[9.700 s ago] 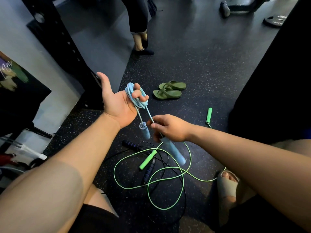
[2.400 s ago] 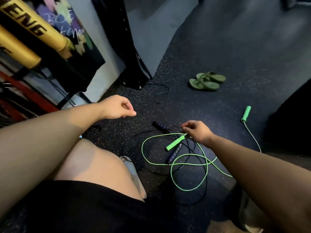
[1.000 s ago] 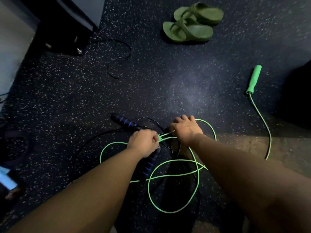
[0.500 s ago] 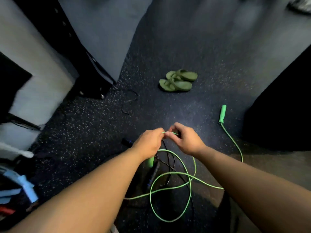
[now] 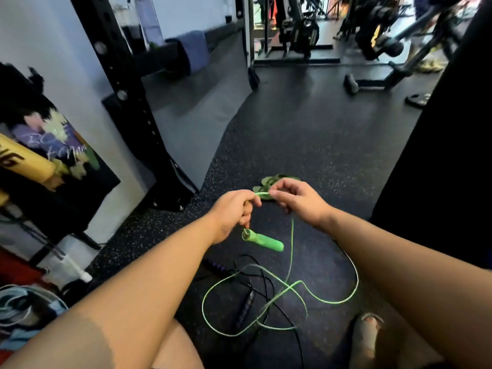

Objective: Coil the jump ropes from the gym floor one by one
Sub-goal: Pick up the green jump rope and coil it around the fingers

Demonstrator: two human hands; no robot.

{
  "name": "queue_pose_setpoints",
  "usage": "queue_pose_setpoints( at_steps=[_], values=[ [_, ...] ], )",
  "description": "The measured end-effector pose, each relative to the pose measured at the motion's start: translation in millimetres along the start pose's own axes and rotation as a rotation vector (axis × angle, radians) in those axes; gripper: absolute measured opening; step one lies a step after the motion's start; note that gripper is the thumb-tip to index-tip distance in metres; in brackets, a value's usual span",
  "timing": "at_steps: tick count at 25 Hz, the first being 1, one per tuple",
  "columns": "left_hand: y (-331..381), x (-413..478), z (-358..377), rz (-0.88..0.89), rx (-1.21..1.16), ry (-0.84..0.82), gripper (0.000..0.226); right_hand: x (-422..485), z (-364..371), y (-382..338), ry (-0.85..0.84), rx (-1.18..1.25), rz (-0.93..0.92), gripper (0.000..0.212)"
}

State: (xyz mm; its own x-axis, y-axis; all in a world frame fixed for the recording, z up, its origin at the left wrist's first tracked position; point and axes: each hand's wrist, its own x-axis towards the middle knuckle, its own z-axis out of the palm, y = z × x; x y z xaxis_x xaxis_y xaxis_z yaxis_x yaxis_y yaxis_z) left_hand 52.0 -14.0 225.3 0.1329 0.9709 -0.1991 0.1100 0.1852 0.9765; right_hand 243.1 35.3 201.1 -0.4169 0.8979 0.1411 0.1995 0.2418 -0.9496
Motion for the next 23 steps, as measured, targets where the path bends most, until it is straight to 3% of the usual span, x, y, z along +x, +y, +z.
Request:
queue_pose_setpoints(
  at_steps=[2, 7, 14, 18, 21, 23],
  values=[
    [8, -10, -2, -0.012, -0.053, 0.010, 0.029, -6, -15, -8, -0.010, 0.021, 0.030, 0.012],
    [15, -18, 22, -0.119, -0.265, -0.207, 0.033, 2, -17, -24, -0.029, 0.015, -0.095, 0.007],
    [13, -3, 16, -0.190, -0.439, -0.283, 0.035, 19, -13, -6, -0.048, 0.056, -0.115, 0.005],
    [23, 8, 12, -0.104, -0.613, -0.230, 0.026, 20, -14, 20, -0.045, 0.062, 0.010, 0.019],
    [22, 18, 11, -0.005, -0.750, -0.164, 0.035, 19, -2, 34, -0.070, 0.011, 0.059, 0.030],
    [19, 24, 11, 0.036, -0.778, -0.109, 0.041, 17, 8, 36, -0.103, -0.040, 0.089, 0.024]
  ],
)
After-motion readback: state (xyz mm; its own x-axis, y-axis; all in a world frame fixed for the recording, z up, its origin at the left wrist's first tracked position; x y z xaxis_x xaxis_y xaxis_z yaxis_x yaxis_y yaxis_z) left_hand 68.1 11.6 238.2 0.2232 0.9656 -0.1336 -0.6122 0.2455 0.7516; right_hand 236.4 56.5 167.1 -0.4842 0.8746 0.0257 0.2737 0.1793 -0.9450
